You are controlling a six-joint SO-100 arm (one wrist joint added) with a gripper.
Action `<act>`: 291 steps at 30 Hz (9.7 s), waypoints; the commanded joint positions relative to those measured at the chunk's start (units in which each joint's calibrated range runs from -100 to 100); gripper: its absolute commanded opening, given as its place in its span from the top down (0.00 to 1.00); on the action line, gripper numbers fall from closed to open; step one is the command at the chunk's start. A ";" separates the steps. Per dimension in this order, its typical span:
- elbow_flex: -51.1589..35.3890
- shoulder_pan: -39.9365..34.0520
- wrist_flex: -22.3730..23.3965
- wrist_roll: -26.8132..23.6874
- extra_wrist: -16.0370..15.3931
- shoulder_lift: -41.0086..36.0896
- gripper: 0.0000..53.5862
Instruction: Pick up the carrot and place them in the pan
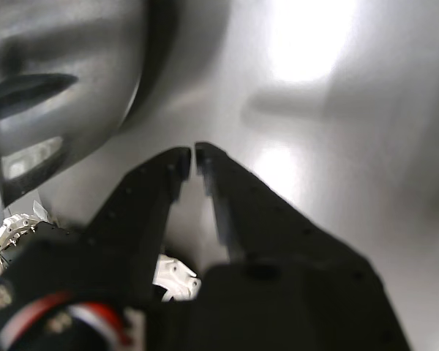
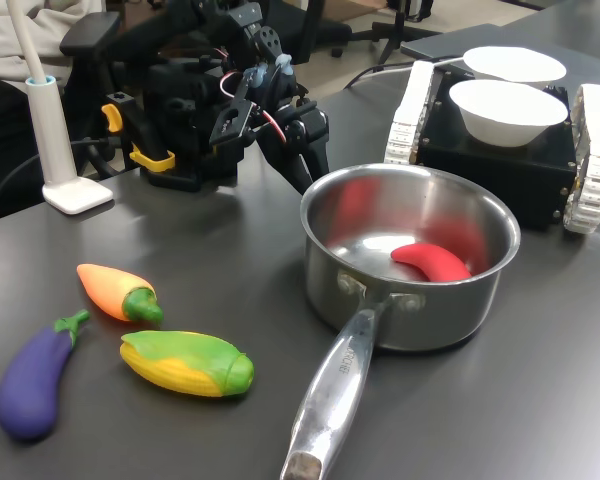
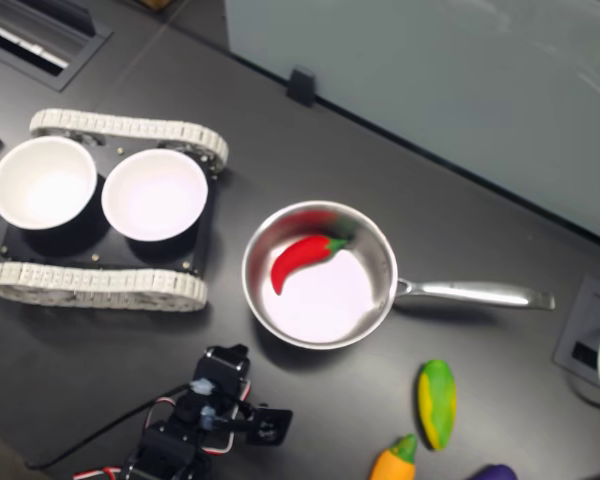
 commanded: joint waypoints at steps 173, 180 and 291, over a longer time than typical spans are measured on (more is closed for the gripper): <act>-84.88 110.58 14.18 71.99 -27.08 87.40 0.21; -85.06 110.46 12.48 72.28 -25.74 90.18 0.20; -77.24 87.30 -0.15 50.70 -23.81 83.27 1.00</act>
